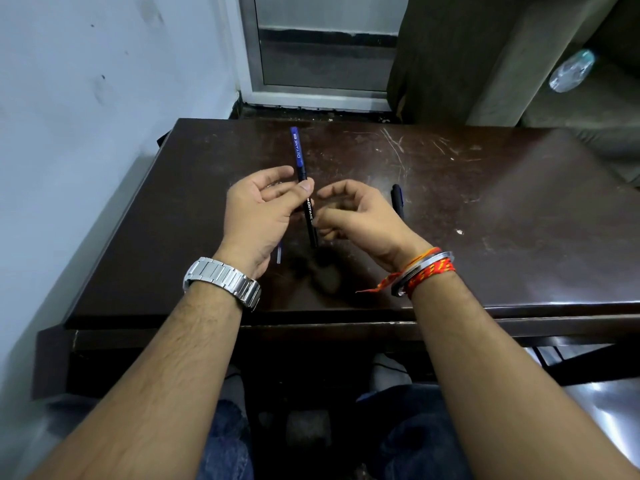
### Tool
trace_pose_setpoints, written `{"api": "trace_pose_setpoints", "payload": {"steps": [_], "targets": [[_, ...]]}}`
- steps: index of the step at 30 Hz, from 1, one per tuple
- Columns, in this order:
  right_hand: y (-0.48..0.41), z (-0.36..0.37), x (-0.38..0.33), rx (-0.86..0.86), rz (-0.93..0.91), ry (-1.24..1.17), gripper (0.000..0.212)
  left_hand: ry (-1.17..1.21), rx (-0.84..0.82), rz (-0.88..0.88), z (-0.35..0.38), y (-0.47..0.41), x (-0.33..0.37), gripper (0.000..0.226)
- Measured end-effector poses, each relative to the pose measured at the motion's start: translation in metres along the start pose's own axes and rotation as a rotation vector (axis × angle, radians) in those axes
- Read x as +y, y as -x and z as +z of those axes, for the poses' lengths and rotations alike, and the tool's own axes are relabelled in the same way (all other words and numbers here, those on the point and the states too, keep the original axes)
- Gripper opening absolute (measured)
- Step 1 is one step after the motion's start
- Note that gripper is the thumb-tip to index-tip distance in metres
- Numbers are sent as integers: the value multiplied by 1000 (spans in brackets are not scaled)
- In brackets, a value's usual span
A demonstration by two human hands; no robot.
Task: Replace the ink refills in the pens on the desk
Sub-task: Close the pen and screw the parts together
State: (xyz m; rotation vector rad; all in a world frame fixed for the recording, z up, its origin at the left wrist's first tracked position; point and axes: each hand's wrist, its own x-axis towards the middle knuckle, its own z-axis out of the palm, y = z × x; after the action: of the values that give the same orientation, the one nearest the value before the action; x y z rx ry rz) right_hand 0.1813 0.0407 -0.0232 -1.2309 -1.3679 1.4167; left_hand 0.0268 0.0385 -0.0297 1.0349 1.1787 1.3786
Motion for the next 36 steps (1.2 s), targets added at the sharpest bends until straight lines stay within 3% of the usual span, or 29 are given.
{"api": "trace_pose_setpoints", "payload": {"steps": [7,16,21,28,36], "targets": [[4,4,2,102,-136,207,6,-62,50,-9,4,-2,-2,43],[4,-25,-1,616,-102,642,10,-210,96,24,5,0,-2,49],[8,-47,2,828,61,735,15,-365,140,59,3,0,-5,40],[13,-53,7,820,168,818,7,-437,176,71,0,1,-9,42],[11,-51,7,713,286,800,20,-434,194,62,-2,-4,-12,39]]}}
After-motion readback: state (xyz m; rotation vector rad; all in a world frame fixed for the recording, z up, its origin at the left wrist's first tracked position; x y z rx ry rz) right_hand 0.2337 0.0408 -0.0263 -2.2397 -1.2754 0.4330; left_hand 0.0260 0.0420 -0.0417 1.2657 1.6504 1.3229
